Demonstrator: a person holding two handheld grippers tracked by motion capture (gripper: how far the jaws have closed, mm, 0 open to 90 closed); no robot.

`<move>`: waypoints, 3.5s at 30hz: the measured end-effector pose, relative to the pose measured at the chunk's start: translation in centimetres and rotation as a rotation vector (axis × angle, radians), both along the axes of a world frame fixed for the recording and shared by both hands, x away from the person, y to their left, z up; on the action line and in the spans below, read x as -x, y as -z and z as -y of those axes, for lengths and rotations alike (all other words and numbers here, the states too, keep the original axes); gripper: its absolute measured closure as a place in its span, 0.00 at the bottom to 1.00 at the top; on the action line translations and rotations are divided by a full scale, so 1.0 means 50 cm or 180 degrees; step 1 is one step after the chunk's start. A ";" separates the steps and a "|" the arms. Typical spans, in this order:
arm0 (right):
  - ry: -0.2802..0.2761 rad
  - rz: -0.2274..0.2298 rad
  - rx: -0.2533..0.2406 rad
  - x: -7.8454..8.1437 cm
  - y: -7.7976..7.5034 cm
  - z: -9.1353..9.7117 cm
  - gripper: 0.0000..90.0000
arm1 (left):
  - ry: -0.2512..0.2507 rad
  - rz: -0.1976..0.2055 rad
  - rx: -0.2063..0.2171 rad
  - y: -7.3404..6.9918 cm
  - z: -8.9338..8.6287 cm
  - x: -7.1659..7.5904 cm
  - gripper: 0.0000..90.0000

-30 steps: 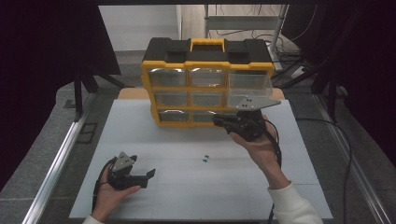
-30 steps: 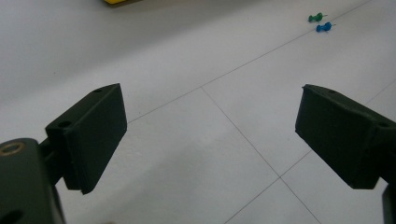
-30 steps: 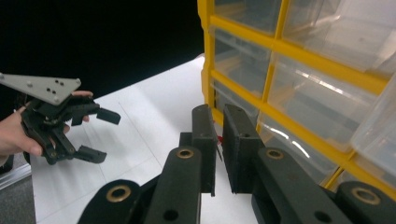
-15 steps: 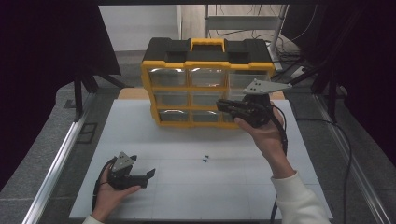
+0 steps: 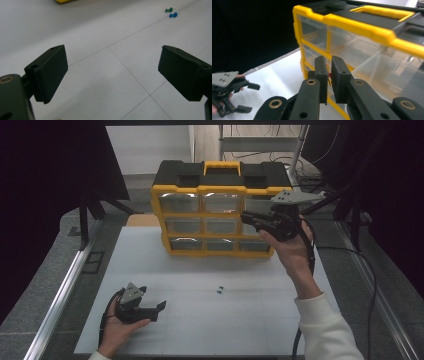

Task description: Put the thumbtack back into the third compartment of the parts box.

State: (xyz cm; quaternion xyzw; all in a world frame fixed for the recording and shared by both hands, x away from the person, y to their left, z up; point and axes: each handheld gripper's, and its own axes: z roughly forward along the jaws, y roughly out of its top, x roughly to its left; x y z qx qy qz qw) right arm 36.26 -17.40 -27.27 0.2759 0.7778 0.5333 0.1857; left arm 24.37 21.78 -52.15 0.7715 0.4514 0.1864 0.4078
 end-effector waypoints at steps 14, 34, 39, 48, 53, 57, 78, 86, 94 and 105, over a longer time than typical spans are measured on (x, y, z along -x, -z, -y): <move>0.0538 0.0048 0.0138 -0.063 -0.036 0.035 0.93 | 0.0000 0.0003 0.0007 -0.001 -0.001 0.000 0.10; 0.0378 0.0045 -0.0014 -0.056 -0.024 0.021 0.37 | -0.0009 0.0014 0.0016 -0.002 -0.003 0.000 0.10; 0.0125 0.0049 -0.0124 -0.029 -0.015 0.011 0.36 | -0.0005 0.0005 0.0014 -0.001 -0.002 0.000 0.10; -0.0163 0.0091 -0.0162 0.021 0.007 -0.013 0.36 | -0.0009 0.0008 0.0021 -0.002 -0.002 0.001 0.10; -0.0279 0.0091 -0.0182 0.047 0.029 -0.024 0.36 | -0.0010 0.0012 0.0021 -0.002 -0.003 0.000 0.10; -0.0369 0.0123 -0.0123 0.067 0.053 -0.035 0.36 | -0.0010 0.0012 0.0022 -0.002 -0.003 0.000 0.10; -0.0310 -0.0114 0.0054 0.074 0.188 -0.031 0.36 | -0.0008 0.0038 0.0026 -0.003 -0.003 0.002 0.10; -0.0251 -0.0243 0.0136 0.062 0.239 -0.029 0.37 | -0.0007 0.0033 0.0025 -0.002 -0.002 0.001 0.10; -0.0219 -0.0378 0.0235 0.040 0.276 -0.039 0.37 | -0.0004 0.0033 0.0027 -0.003 -0.002 0.003 0.10; -0.0139 -0.0586 0.0468 0.011 0.342 -0.052 0.37 | 0.0010 0.0023 0.0022 -0.002 -0.001 0.001 0.10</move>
